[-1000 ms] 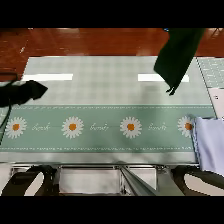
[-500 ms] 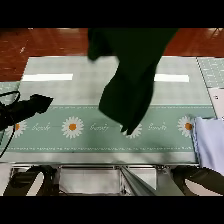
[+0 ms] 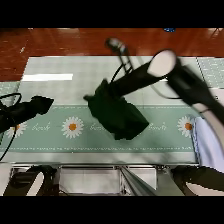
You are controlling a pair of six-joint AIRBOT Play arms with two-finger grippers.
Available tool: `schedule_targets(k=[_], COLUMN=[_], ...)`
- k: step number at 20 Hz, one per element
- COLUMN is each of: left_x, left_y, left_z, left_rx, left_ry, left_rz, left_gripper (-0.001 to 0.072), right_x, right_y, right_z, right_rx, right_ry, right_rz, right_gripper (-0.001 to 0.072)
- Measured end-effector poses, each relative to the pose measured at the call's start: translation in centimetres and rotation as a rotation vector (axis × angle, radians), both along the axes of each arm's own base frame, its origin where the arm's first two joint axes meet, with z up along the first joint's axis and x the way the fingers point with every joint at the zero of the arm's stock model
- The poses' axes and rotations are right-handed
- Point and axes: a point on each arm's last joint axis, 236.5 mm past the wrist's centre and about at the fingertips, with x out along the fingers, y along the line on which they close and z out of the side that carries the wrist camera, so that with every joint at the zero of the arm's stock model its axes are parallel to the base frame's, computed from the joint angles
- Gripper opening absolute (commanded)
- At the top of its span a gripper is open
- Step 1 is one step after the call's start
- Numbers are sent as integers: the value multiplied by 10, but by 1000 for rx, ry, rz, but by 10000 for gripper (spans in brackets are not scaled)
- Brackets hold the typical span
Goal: Fold the shirts.
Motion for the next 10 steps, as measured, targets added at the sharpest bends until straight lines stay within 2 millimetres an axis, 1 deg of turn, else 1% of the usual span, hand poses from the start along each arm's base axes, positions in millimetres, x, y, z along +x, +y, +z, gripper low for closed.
schedule_targets(k=[1,2,3,4,5,6,7,9,10], left_x=[-2,-5,-7,-10,-12,-15,-16,-20,-22], left_y=[-1,-1,-2,-3,-3,-4,-4,-5,-5], left_z=[-7,-16,-24,-33,-42,-50,-56,-69,-76], left_rx=[-3,-5,-10,-12,-15,-17,-19,-23,-26], left_ry=[19,43,64,89,113,134,151,191,214], left_rz=[-2,-5,-5,-7,-8,-8,-8,-10,-11], left_gripper=[507,507,507,507,507,507,507,507,507], right_x=[-2,-2,1,9,20,34,49,77,86], right_y=[5,8,6,0,-11,-30,-53,-121,-165], right_z=[-17,-31,-39,-41,-38,-31,-22,-2,4], right_rx=[-5,-10,-16,-17,-19,-28,-38,-93,-142], right_ry=[40,70,85,96,94,84,64,18,0], right_rz=[-5,-13,-25,-49,-75,-108,-153,-273,-353], right_gripper=[387,410,410,409,406,404,404,397,397])
